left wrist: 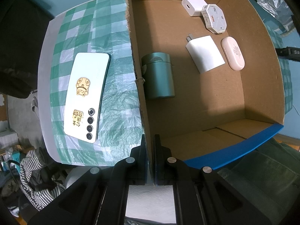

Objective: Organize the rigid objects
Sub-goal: 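Move the right gripper to the gold-and-magenta lipstick and close on it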

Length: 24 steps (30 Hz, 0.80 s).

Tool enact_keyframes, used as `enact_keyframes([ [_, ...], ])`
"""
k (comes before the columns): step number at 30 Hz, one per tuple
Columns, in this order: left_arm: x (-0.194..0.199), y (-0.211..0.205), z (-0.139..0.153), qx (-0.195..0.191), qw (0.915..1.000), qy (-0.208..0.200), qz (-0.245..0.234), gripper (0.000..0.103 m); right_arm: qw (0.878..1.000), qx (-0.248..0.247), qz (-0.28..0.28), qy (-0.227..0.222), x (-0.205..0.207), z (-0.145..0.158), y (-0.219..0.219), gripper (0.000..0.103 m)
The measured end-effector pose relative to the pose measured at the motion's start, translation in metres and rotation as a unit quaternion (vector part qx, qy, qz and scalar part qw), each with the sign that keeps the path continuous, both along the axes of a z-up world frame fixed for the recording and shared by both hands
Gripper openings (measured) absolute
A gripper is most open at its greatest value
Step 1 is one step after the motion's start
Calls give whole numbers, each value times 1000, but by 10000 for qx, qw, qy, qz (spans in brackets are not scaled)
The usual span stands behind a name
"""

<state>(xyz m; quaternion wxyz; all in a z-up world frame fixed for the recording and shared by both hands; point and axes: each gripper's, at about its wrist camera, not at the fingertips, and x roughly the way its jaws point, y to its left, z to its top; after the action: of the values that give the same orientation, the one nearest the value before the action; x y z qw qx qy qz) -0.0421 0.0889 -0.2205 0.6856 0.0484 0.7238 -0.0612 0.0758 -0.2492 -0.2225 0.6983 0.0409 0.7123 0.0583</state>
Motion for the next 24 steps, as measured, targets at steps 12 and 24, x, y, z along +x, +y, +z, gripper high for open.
enact_keyframes([
  [12, 0, 2, 1, 9, 10000, 4, 9, 5, 9985, 61, -397, 372, -2, -43, -12, 58],
  [24, 0, 2, 3, 28, 10000, 2, 3, 5, 9984, -32, -445, 346, -4, -56, -10, 34],
])
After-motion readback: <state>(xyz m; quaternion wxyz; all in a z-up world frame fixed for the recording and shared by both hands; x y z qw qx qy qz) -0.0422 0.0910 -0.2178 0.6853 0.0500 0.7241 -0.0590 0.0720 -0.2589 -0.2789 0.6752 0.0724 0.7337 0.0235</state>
